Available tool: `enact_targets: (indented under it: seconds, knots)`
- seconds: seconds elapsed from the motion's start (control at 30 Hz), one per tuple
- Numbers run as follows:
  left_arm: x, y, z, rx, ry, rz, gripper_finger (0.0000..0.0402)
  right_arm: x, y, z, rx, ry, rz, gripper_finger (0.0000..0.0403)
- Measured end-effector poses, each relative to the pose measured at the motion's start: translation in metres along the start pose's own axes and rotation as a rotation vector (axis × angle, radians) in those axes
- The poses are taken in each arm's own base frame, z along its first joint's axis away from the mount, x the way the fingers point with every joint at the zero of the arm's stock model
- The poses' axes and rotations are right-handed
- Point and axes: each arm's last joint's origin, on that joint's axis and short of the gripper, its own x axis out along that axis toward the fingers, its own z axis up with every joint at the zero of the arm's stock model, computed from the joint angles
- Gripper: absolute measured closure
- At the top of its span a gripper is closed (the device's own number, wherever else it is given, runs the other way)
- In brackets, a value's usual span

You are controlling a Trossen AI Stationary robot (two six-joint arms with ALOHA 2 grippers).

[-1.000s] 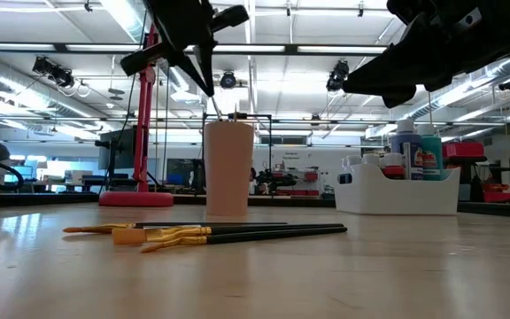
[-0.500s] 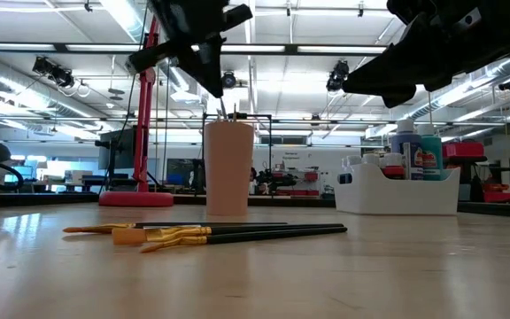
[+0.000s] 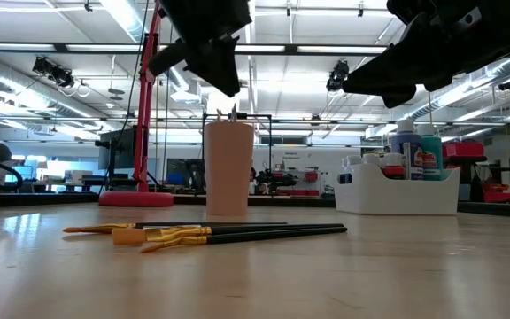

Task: Pick & Place Paint Supplies
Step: Put the white paintbrush into the orange cup, then put the orange paintbrush into the orange cup

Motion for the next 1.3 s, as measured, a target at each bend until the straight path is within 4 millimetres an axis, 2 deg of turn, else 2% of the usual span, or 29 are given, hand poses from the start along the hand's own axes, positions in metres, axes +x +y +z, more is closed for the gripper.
enact_targets:
  seconds: [0.27,0.53,0.67,0.8,1.0,1.1,1.3]
  knots:
    - [0.0,0.0,0.0,-0.161,-0.012,-0.011,0.0284,0.0,0.0,0.0,-0.001,0.0,0.0,0.0305]
    - [-0.003,0.007,0.011,-0.657,-0.106,0.063,0.0285,0.0,0.0,0.0,0.0,0.0,-0.001,0.0305]
    - [-0.013,0.007,0.026,-0.809,-0.204,0.129,0.0293,0.0,0.0,0.0,0.002,0.0,-0.001,0.0305]
    - [-0.027,-0.001,0.042,-0.828,-0.285,0.165,0.0295,0.0,0.0,0.002,0.009,-0.016,0.001,0.0305]
    - [-0.05,-0.026,0.057,-0.808,-0.278,0.239,0.0288,0.0,0.0,0.006,0.028,-0.06,0.005,0.0305]
    - [-0.061,-0.042,0.062,-0.767,-0.275,0.223,0.0282,0.0,0.0,0.007,0.043,-0.066,0.005,0.0305]
    - [-0.078,-0.069,0.065,-0.831,-0.259,0.18,0.0278,0.0,-0.001,0.007,0.068,-0.066,0.0,0.0305]
